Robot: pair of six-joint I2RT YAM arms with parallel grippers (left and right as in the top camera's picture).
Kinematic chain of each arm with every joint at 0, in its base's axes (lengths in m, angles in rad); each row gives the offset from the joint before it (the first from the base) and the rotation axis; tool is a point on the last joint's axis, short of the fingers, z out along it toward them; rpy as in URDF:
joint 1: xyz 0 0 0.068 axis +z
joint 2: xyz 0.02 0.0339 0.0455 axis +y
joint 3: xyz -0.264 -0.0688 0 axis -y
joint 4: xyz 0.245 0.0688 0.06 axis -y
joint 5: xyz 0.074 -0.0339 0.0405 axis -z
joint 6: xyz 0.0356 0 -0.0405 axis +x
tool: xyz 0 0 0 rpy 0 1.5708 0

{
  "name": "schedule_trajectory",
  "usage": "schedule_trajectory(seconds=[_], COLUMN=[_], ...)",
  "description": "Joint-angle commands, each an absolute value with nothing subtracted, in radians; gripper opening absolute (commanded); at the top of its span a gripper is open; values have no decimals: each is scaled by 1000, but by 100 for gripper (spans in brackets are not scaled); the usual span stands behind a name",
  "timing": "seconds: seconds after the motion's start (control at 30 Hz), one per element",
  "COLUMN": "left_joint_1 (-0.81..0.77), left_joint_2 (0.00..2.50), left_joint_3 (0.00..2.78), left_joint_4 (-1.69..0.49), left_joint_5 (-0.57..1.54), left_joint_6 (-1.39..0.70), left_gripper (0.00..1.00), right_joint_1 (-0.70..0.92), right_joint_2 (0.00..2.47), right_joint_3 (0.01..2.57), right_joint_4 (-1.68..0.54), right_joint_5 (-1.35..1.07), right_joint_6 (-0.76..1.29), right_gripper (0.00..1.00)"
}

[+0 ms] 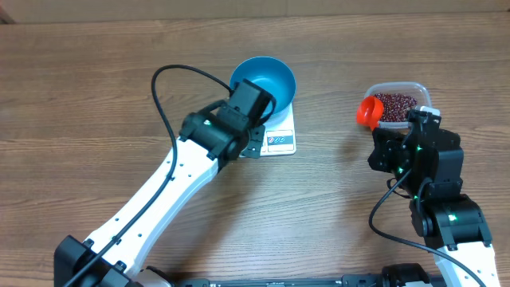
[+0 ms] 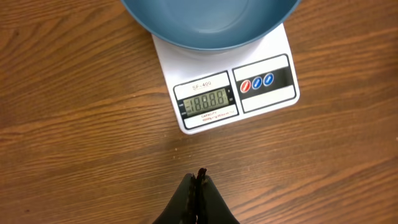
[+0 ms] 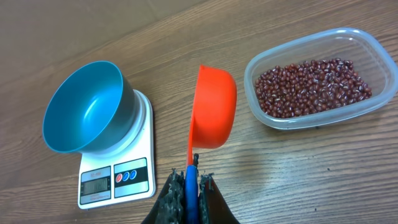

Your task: Scoop item into bowl and weigh 150g on scale

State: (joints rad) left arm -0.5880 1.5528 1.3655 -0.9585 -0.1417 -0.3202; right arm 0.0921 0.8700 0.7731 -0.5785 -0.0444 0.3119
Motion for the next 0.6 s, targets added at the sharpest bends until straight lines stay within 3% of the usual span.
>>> schedule_trajectory(seconds=[0.0, 0.17, 0.23, 0.33, 0.4, 0.43, 0.47, 0.57], left_joint_1=[-574, -562, -554, -534, -516, -508, -504, -503], left_joint_2=[1507, 1466, 1449, 1444, 1444, 1444, 1444, 1444], left_joint_3=[1356, 1356, 1356, 1356, 1349, 1346, 1343, 1341], left_joint_4=[-963, -984, -1002, -1025, -1024, -1023, -1021, -1020], left_joint_5=[-88, -88, -89, -108, -94, -78, -68, -54], left_joint_6=[-211, -162, -152, -148, -141, -133, -128, -97], left_gripper=[5, 9, 16, 46, 81, 92, 100, 99], right_joint_1=[88, 88, 88, 88, 88, 88, 88, 88], right_joint_2=[869, 869, 869, 869, 869, 869, 869, 869], right_joint_3=[797, 797, 797, 797, 797, 797, 797, 797], right_joint_4=[-579, -578, -578, -577, -577, -577, -578, -579], right_joint_5=[-35, -35, -35, -35, -35, -35, -35, -35], right_joint_6=[286, 286, 286, 286, 286, 287, 286, 286], right_gripper=[4, 4, 4, 4, 4, 4, 4, 4])
